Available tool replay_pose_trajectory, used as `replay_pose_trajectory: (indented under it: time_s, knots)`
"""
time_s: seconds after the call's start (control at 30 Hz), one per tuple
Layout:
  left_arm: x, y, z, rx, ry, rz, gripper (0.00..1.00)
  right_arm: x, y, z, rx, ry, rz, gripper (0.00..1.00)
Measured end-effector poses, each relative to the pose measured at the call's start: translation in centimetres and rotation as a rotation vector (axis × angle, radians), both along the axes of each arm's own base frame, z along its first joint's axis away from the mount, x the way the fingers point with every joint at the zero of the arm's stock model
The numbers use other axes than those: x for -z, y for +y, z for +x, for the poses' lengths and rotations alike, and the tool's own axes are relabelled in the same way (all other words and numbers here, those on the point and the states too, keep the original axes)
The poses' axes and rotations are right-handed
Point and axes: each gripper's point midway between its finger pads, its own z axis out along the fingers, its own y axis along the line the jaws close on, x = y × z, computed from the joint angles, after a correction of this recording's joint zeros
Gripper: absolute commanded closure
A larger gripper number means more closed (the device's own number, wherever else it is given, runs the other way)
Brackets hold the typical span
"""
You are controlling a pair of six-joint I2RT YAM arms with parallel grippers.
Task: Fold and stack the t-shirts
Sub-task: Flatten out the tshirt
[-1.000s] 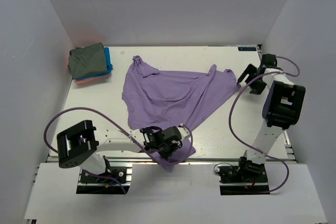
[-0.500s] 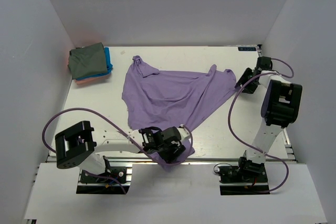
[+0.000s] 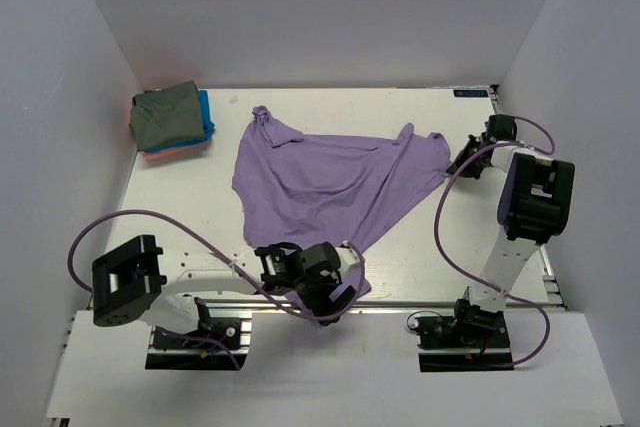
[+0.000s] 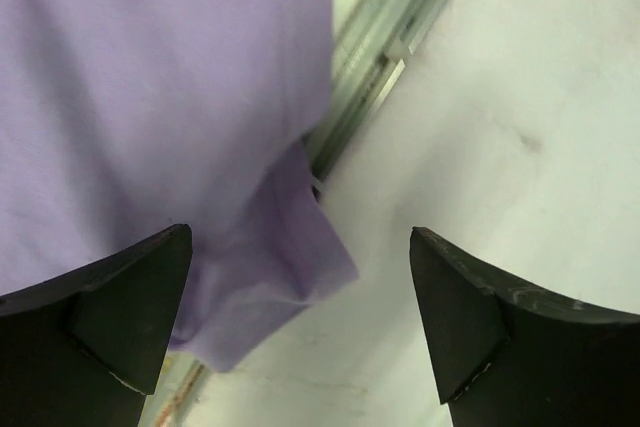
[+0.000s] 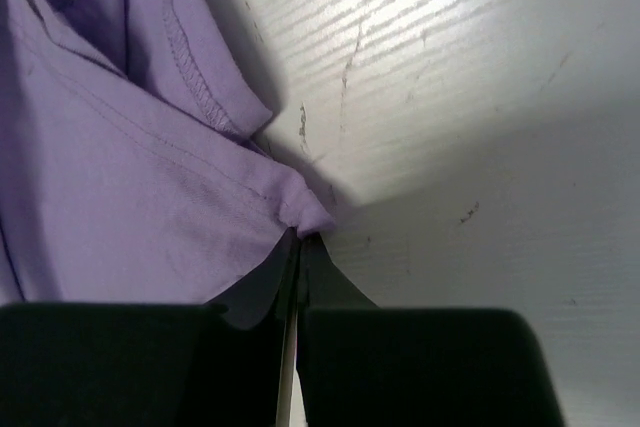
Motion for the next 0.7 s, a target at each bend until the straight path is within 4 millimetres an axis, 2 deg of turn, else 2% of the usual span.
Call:
replay_pose_trajectory:
  time_s: [0.03, 0.13, 0.23, 0.3, 0.37, 0.4, 0.43, 0.5, 0.7]
  knots:
    - [0.1, 0.1, -0.3, 0.005, 0.009, 0.004, 0.00, 0.0, 0.0, -0.2, 0.000, 0.000, 0.000, 1.00]
    - [0.9, 0.6, -1.4, 0.017, 0.033, 0.039, 0.09, -0.2, 0.1, -0.7, 0.000, 0.000, 0.000, 1.00]
    - [2.3, 1.2, -2.1, 0.014, 0.049, 0.099, 0.26, -0.3, 0.2, -1.0, -0.001, -0.001, 0.000, 1.00]
    - [3.4, 1.6, -2.4, -0.001, 0.058, 0.143, 0.44, -0.3, 0.3, -1.4, -0.001, 0.001, 0.001, 1.00]
    - [3.3, 1.0, -2.7, 0.011, 0.070, 0.140, 0.59, -0.3, 0.3, -1.6, -0.001, 0.001, 0.001, 1.00]
    - [3.2, 0.7, -2.6, 0.017, 0.062, 0.137, 0.86, -0.4, 0.4, -1.7, -0.002, 0.002, 0.004, 1.00]
    - [3.1, 0.5, -2.4, 0.009, 0.057, 0.135, 0.98, -0.5, 0.4, -1.8, -0.002, -0.001, 0.004, 1.00]
    - [2.7, 0.1, -1.7, -0.021, 0.034, 0.132, 1.00, -0.8, 0.4, -1.8, -0.002, -0.007, 0.002, 1.00]
    - [2.2, 0.6, -1.0, -0.105, -0.013, 0.155, 1.00, -2.2, 0.5, -2.0, -0.001, -0.037, -0.004, 1.00]
